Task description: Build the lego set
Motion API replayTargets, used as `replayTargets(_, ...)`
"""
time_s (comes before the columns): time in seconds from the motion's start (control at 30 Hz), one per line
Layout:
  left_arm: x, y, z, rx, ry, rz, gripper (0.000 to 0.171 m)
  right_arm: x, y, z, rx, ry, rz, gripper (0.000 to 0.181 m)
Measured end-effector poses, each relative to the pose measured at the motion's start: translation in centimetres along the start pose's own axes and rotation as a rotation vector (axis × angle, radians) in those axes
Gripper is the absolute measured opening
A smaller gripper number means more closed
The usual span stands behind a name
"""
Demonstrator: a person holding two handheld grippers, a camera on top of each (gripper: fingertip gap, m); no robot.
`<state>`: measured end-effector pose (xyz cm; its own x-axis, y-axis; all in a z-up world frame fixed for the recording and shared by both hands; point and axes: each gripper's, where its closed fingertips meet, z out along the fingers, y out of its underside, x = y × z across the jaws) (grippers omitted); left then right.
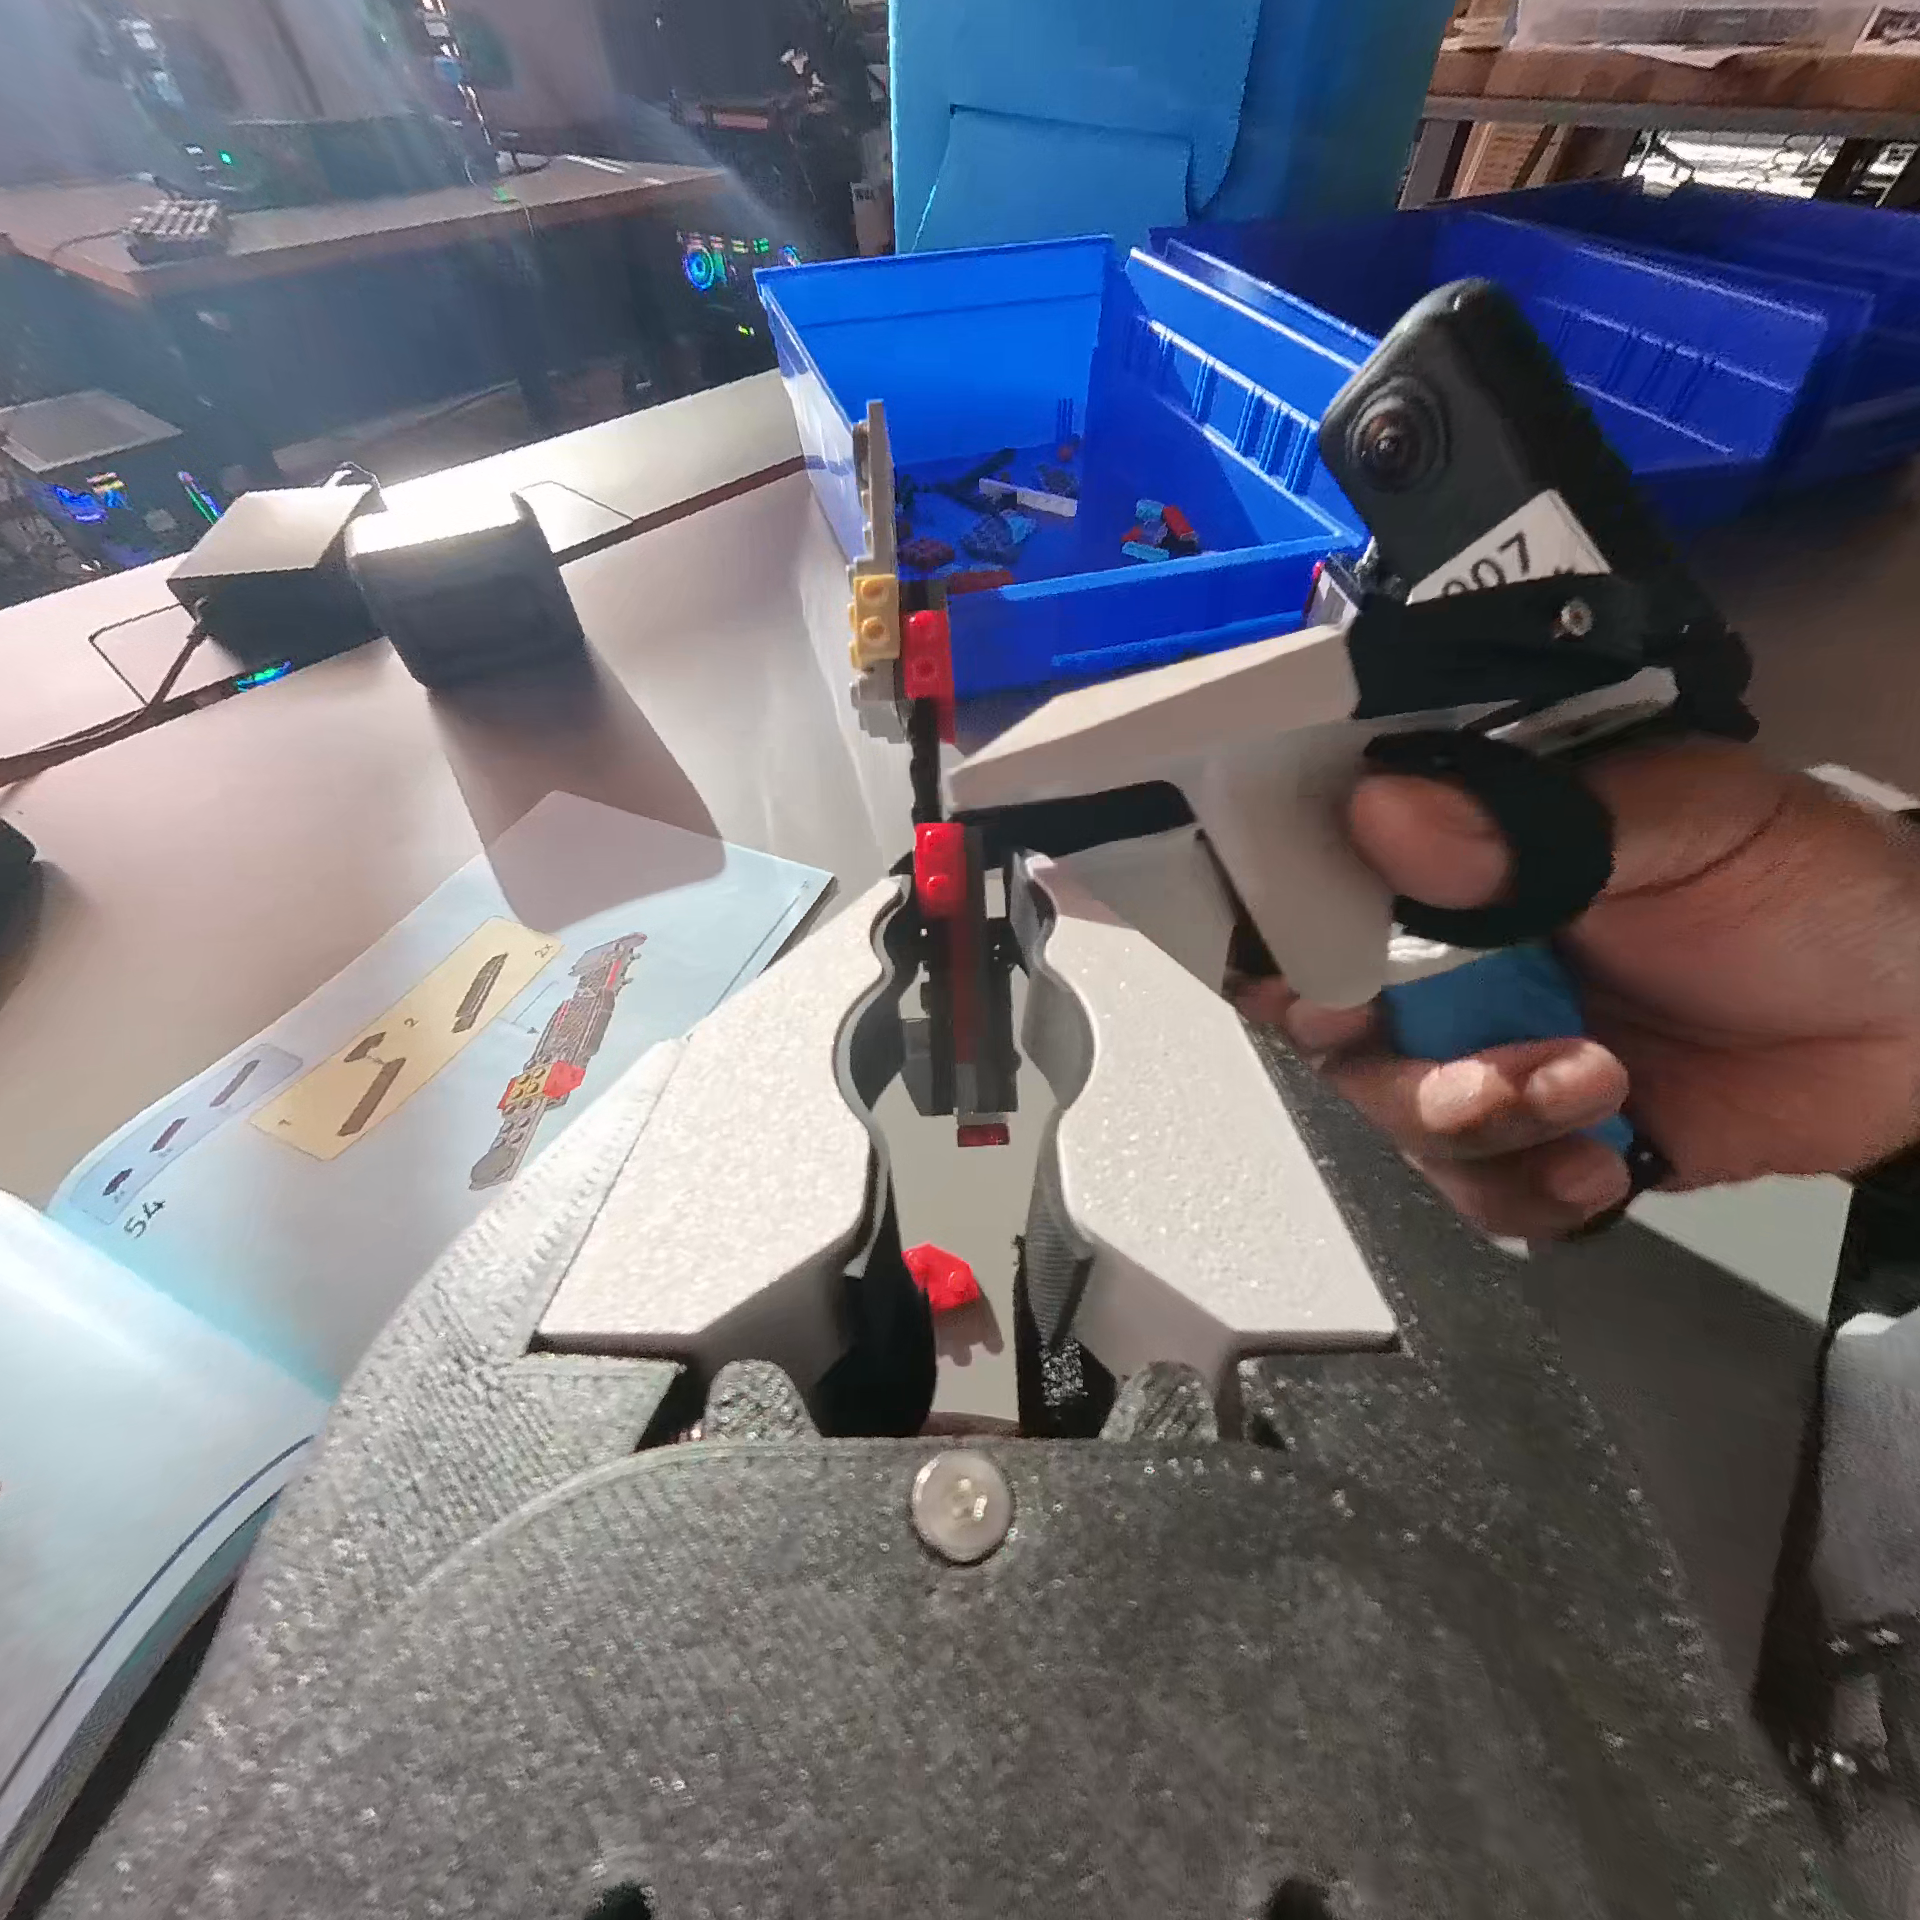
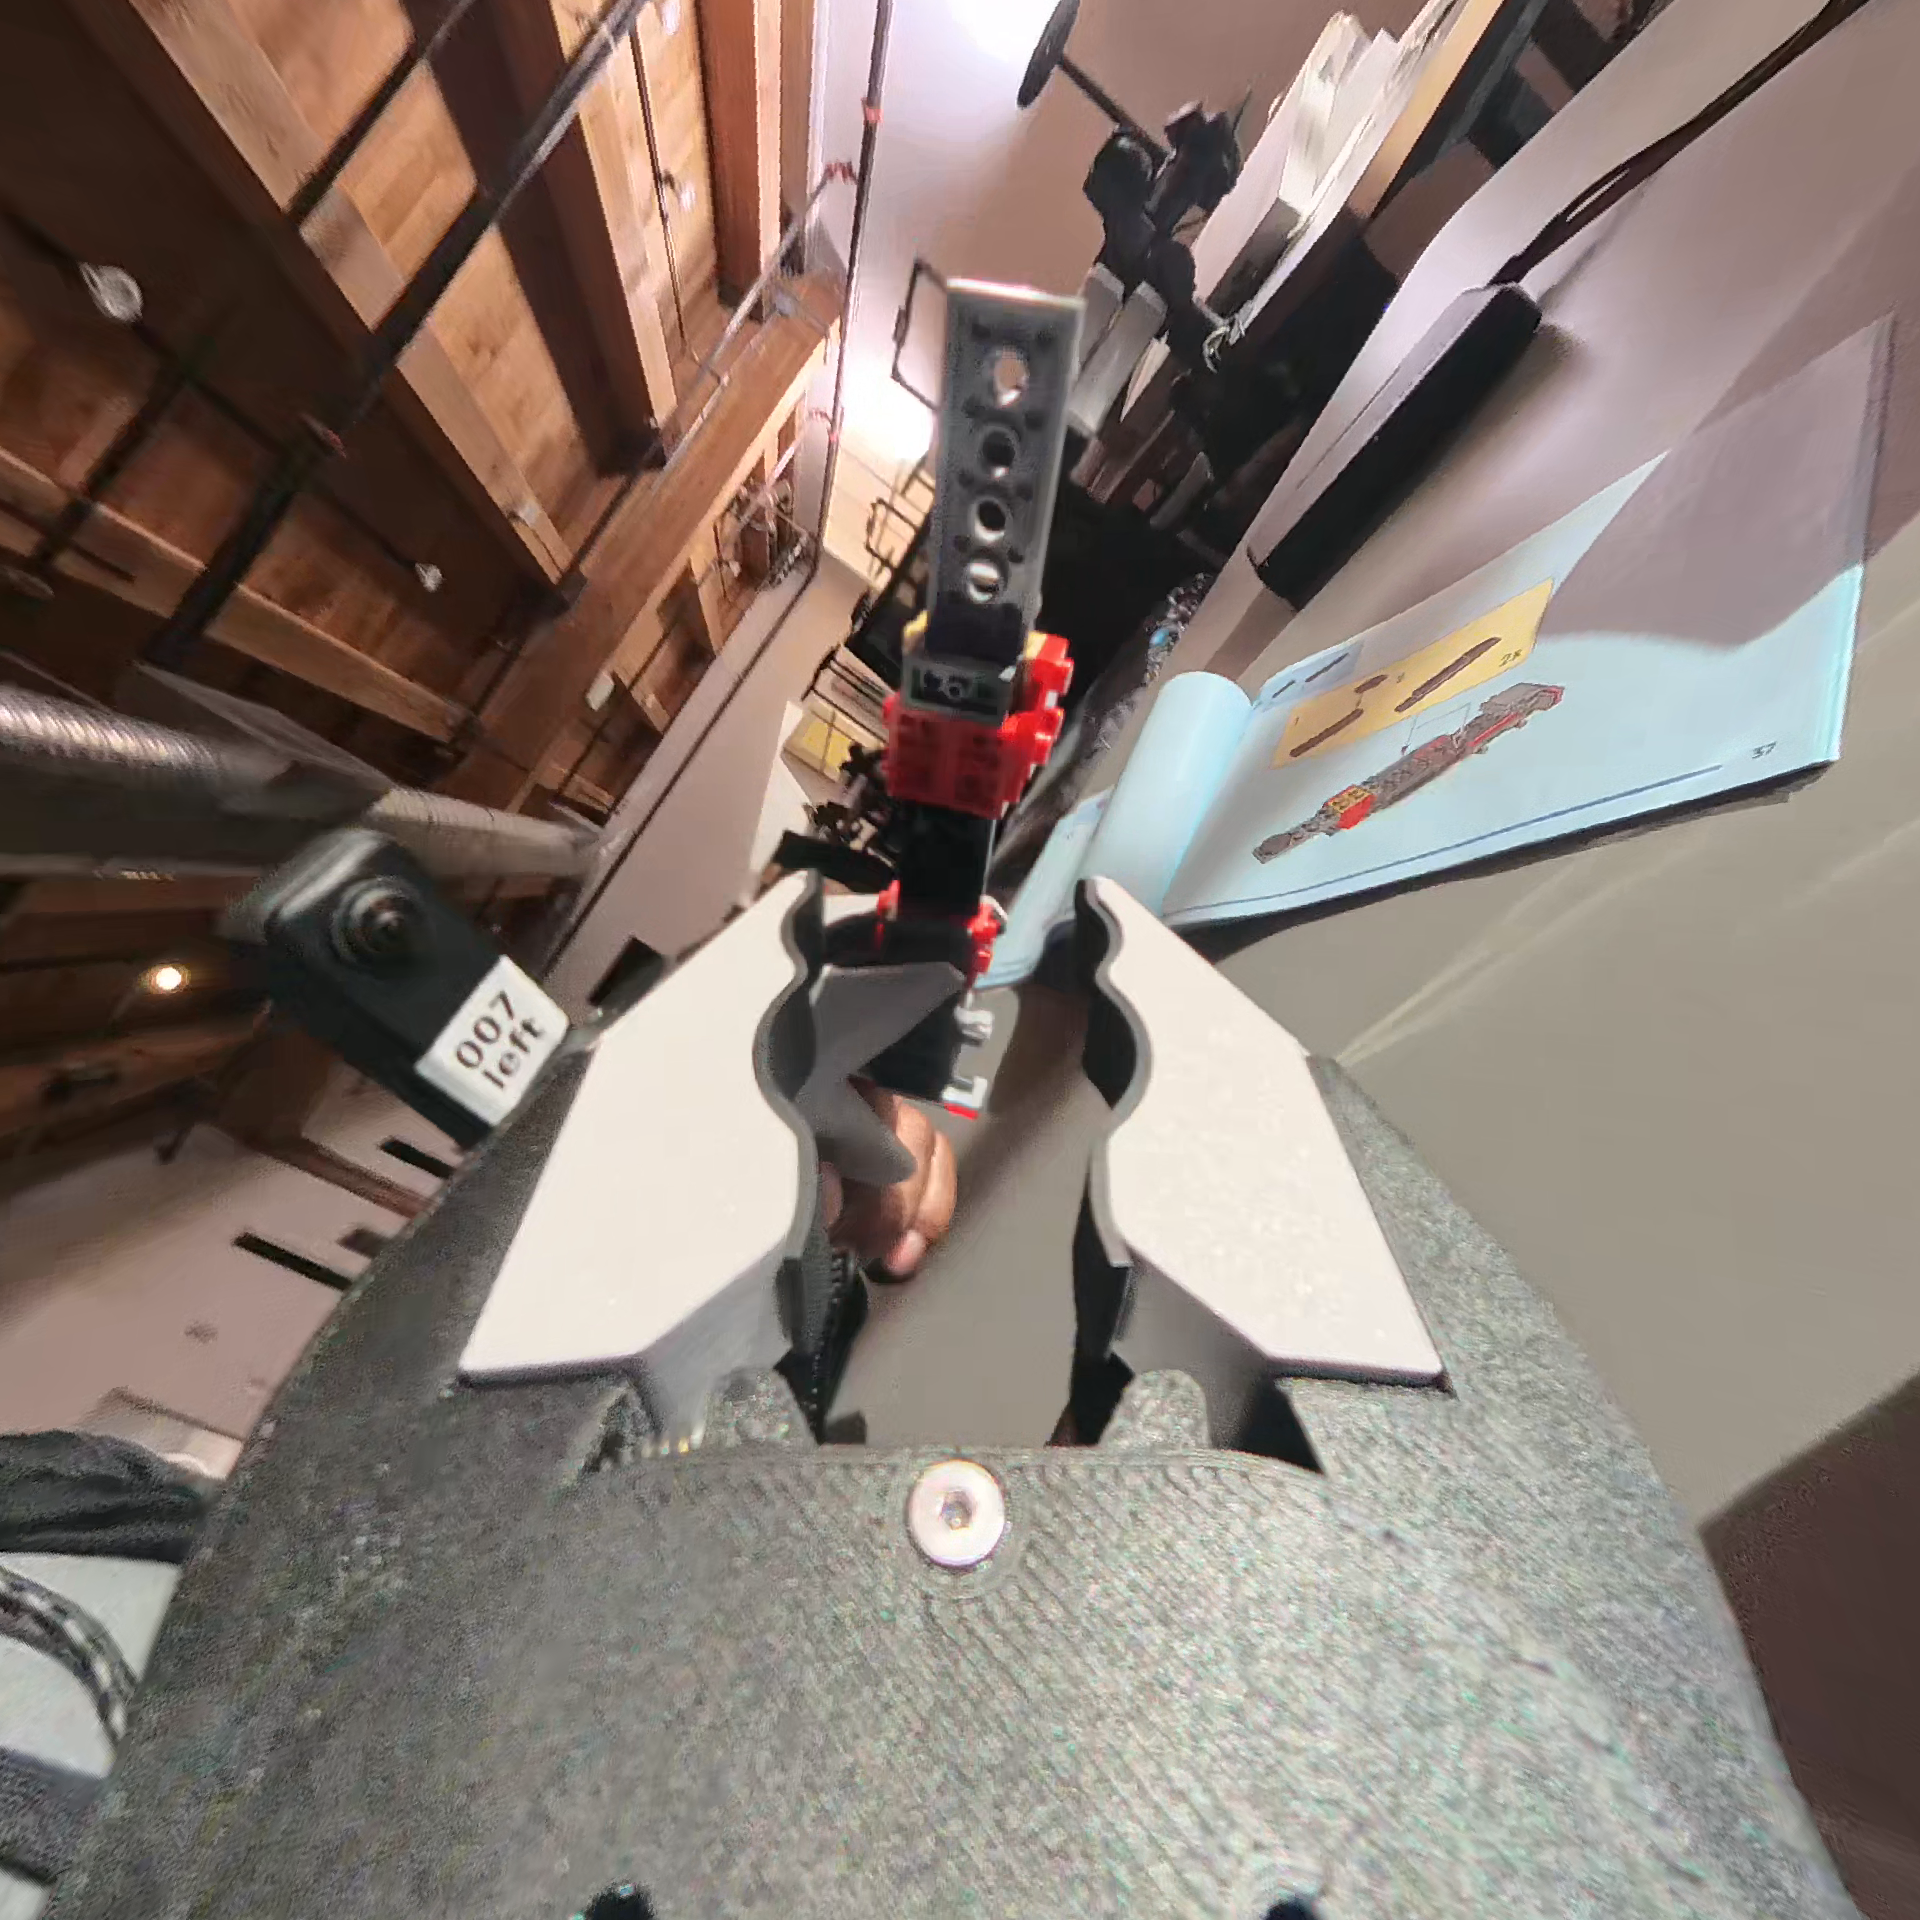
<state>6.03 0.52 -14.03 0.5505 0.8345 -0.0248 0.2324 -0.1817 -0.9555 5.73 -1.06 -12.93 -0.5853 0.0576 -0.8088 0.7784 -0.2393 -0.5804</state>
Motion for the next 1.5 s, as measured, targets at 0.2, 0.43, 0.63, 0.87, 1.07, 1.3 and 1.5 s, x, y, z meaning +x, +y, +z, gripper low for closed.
replayTargets(0.2,-1.1,0.9,-2.3,-0.1,0.096,0.08,0.017,1.2,-1.2,-2.8,-0.127,0.13,-0.578,0.059)
replayTargets(0.43,0.3,3.7,-5.4,-0.234,0.364,0.516,0.018,-1.6,-1.2,-3.9,-0.273,-0.058,-1.19,0.06)
replayTargets(0.63,0.9,4.4,-6.1,-0.236,0.494,0.586,0.017,-2.1,4.0,-3.6,-0.456,-0.287,-1.173,0.058)
replayTargets(0.87,2.2,3.8,-6.1,-0.212,0.59,0.585,0.017,-2.2,5.2,-3.3,-0.43,-0.29,-1.186,0.031)
replayTargets(1.07,1.5,1.9,-4.8,-0.15,0.534,0.511,0.034,-2.4,3.7,-4.0,-0.314,-0.253,-1.19,0.021)
replayTargets(1.3,-2.3,-1.1,-4.2,0.015,0.211,0.121,0.059,-0.8,-2.0,-5.9,-0.099,-0.015,-1.144,0.021)
replayTargets(1.5,-1.3,7.0,-2.6,-0.327,-0.015,0.06,0.032,0.6,-3.1,-6.9,-0.059,0.099,-1.099,0.021)
